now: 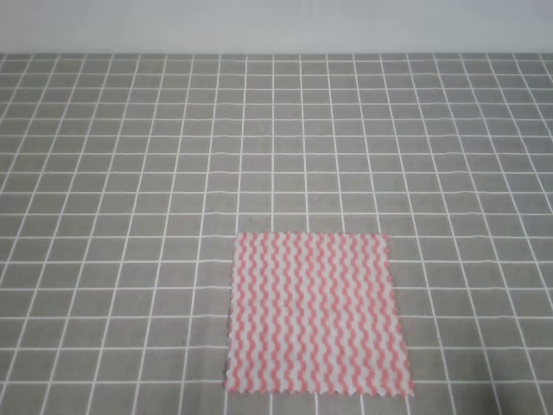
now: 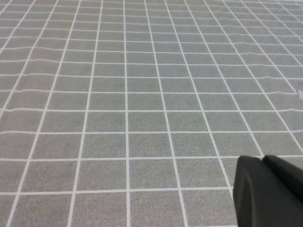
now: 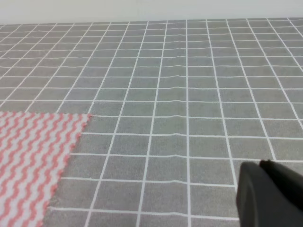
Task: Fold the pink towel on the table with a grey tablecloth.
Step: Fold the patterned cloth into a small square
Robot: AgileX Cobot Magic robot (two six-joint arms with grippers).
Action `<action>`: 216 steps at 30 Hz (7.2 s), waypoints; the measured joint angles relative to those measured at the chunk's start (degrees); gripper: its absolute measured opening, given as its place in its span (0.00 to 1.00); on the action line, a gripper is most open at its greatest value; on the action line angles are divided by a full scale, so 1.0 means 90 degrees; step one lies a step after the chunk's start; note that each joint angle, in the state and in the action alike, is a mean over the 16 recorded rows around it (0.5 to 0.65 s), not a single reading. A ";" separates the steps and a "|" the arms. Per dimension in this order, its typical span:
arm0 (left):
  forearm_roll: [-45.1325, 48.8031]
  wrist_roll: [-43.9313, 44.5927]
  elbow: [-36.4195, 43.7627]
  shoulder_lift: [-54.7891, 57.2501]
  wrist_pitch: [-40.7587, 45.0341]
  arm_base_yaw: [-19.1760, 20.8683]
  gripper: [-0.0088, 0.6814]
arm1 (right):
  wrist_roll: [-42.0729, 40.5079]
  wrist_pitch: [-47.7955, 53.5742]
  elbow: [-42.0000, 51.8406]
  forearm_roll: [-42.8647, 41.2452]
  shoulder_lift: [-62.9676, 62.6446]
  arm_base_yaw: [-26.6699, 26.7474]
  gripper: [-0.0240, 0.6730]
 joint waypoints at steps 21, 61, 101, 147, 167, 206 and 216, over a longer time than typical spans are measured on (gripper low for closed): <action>0.0059 0.0002 -0.0059 0.0110 -0.0067 0.0000 0.01 | -0.0004 0.0026 -0.0041 0.0002 -0.0038 0.0002 0.01; -0.3601 0.0169 -0.0094 0.0075 -0.1256 0.0000 0.01 | -0.0003 -0.1282 -0.0157 0.4147 0.0001 0.0003 0.01; -0.5276 0.4113 -0.3336 0.6060 -0.0238 -0.1837 0.01 | -0.1688 0.1468 -0.3057 0.4696 0.5445 0.1212 0.01; -0.5421 0.4214 -0.3336 0.6493 -0.0651 -0.2762 0.01 | -0.1327 0.0418 -0.3435 0.4556 0.9193 0.2790 0.45; -0.5421 0.4310 -0.3336 0.6489 -0.0730 -0.2762 0.01 | -0.1395 0.0460 -0.3482 0.4790 0.9481 0.2800 0.44; -0.5421 0.4321 -0.3335 0.6493 -0.0709 -0.2762 0.01 | -0.1485 0.0532 -0.3627 0.4843 0.9717 0.2804 0.37; -0.5421 0.4325 -0.3337 0.6497 -0.0698 -0.2762 0.01 | -0.1475 0.0447 -0.3635 0.4870 0.9750 0.2805 0.17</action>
